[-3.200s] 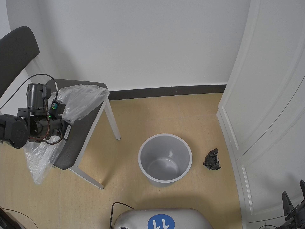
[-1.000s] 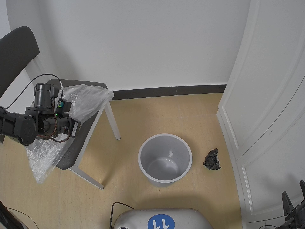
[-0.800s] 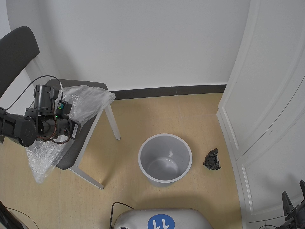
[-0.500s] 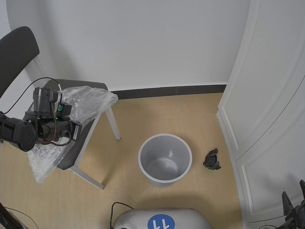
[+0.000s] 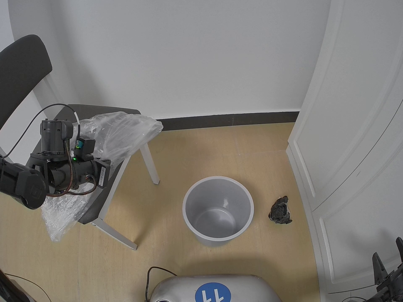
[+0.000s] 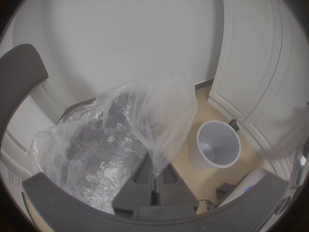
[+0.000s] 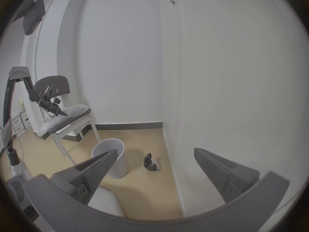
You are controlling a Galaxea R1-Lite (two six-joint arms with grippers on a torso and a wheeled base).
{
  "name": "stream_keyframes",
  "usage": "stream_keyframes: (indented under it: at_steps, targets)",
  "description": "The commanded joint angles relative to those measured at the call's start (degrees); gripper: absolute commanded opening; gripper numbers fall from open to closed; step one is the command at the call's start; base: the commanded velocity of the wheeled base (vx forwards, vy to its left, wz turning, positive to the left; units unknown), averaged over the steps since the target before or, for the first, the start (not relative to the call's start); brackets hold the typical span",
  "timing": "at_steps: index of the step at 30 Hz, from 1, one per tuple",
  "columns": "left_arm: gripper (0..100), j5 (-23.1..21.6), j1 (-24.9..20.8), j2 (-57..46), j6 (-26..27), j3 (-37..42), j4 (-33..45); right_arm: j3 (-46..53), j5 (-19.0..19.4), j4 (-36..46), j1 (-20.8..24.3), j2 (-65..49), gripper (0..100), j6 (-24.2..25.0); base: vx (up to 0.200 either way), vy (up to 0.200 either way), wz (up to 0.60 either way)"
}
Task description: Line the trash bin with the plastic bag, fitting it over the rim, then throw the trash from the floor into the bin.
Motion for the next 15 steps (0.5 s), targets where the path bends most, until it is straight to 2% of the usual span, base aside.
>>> stream_keyframes:
  at_steps: [1,9,15]
  targets:
    - [0,-0.65,0.21,1.64,-0.66,0.69,-2.93,0.92,0.23,0.01,-0.09,-0.93,100,-0.94,0.000,0.000,0.00]
    - [0,-2.32,-0.58,1.29,-5.15,3.33,-5.57,0.92,0.40,-0.07,-0.09,-0.93,100,-1.02,0.000,0.000,0.00]
    - [0,-2.32,-0.49,-1.70,-5.94,7.28,-8.82,0.92,0.49,-0.16,-0.09,-0.93,100,-1.02,0.000,0.000,0.00]
